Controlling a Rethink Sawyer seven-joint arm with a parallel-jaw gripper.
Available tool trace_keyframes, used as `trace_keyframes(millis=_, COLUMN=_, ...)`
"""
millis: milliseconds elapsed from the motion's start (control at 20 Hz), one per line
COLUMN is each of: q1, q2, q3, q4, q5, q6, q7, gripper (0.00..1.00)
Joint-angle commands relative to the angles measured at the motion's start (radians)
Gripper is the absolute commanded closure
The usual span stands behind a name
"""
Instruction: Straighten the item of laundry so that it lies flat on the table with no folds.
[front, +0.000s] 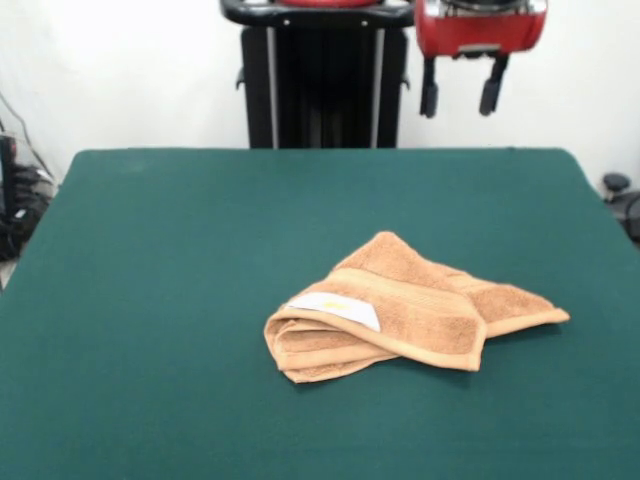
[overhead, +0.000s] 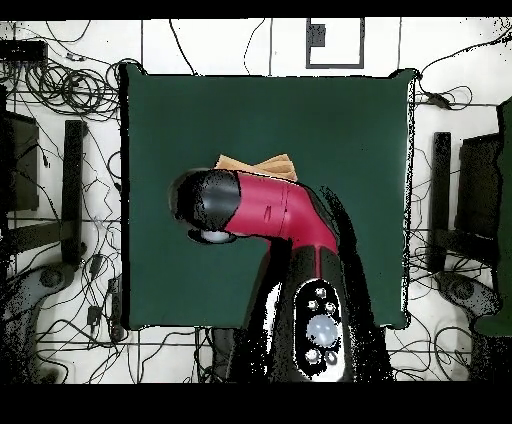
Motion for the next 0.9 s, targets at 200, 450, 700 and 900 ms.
trace_keyframes(millis=200, q1=0.008, q2=0.246, q3=0.025, q4=-0.180, q5=-0.034, q6=-0.080, q7=0.206, gripper=0.00)
trace_keyframes(millis=450, q1=0.011, q2=0.311, q3=0.012, q4=-0.249, q5=-0.035, q6=-0.117, q7=0.211, gripper=0.00)
trace_keyframes(millis=700, q1=0.011, q2=0.358, q3=0.002, q4=-0.273, q5=-0.016, q6=-0.184, q7=0.231, gripper=0.00)
trace_keyframes(millis=900, q1=0.000, q2=0.417, q3=0.011, q4=-0.354, q5=0.010, q6=-0.172, q7=0.224, gripper=0.00)
